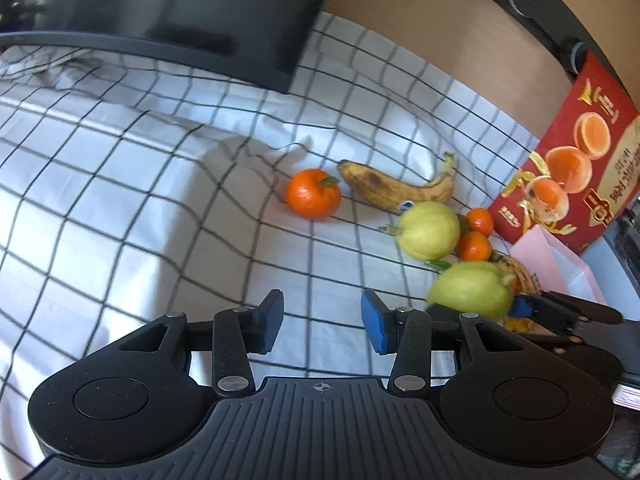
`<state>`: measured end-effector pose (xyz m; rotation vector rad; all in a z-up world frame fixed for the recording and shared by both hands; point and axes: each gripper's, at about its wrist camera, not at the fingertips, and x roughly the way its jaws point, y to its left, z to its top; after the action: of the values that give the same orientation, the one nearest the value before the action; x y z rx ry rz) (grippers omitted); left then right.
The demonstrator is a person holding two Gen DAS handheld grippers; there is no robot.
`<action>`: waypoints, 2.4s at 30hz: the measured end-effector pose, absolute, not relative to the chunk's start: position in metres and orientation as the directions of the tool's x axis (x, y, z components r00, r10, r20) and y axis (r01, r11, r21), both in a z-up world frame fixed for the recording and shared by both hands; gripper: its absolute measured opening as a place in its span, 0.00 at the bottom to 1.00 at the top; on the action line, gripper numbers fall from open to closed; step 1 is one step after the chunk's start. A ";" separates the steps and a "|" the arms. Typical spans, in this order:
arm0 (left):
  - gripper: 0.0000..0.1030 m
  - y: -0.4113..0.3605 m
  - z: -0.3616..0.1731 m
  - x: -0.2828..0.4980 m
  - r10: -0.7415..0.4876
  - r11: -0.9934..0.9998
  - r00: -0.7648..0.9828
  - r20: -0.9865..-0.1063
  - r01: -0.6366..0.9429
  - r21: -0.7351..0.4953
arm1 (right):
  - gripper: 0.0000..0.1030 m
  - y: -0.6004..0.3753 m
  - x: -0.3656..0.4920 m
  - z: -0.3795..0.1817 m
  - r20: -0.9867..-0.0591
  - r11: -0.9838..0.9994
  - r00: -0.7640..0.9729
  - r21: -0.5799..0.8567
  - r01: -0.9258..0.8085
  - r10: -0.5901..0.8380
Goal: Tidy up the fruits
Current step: 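Reach the right gripper to the large green pear and grasp it, then carry the pear toward the pink box with the right gripper while the left gripper grasps a mandarin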
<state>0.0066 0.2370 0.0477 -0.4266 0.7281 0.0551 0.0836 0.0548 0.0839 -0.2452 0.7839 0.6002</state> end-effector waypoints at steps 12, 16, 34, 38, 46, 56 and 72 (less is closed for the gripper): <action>0.47 0.138 0.070 0.070 -0.240 0.970 0.735 -0.634 0.161 -0.180 | 0.57 -0.055 0.025 0.117 -0.748 0.891 0.626 -0.106 -0.442 0.221; 0.47 0.137 0.082 0.102 -0.170 0.980 0.760 -0.627 0.196 -0.027 | 0.57 -0.090 0.011 0.121 -0.750 0.929 0.647 -0.126 -0.349 0.141; 0.48 0.029 0.077 0.131 -0.345 0.897 0.628 -0.698 0.440 -0.048 | 0.57 -0.144 -0.014 0.118 -0.776 0.989 0.628 -0.051 -0.142 0.051; 0.47 0.031 0.064 0.161 -0.365 0.907 0.564 -0.741 0.394 -0.147 | 0.57 -0.147 -0.021 0.124 -0.766 0.987 0.642 -0.067 -0.146 0.043; 0.45 0.044 0.067 0.161 -0.285 0.932 0.587 -0.758 0.353 -0.077 | 0.57 -0.169 -0.034 0.123 -0.770 0.995 0.638 -0.059 -0.077 0.004; 0.48 0.052 0.053 0.118 -0.164 0.950 0.636 -0.754 0.308 0.053 | 0.57 -0.183 -0.031 0.117 -0.783 0.998 0.622 -0.018 -0.054 0.020; 0.47 0.070 0.054 0.124 -0.155 0.981 0.655 -0.740 0.191 -0.037 | 0.57 -0.184 -0.034 0.128 -0.768 0.993 0.640 -0.049 -0.107 0.031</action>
<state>0.1242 0.0701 0.0542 0.0458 0.8344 -0.1961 -0.0339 -0.1843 0.1278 -0.0927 0.8731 0.0784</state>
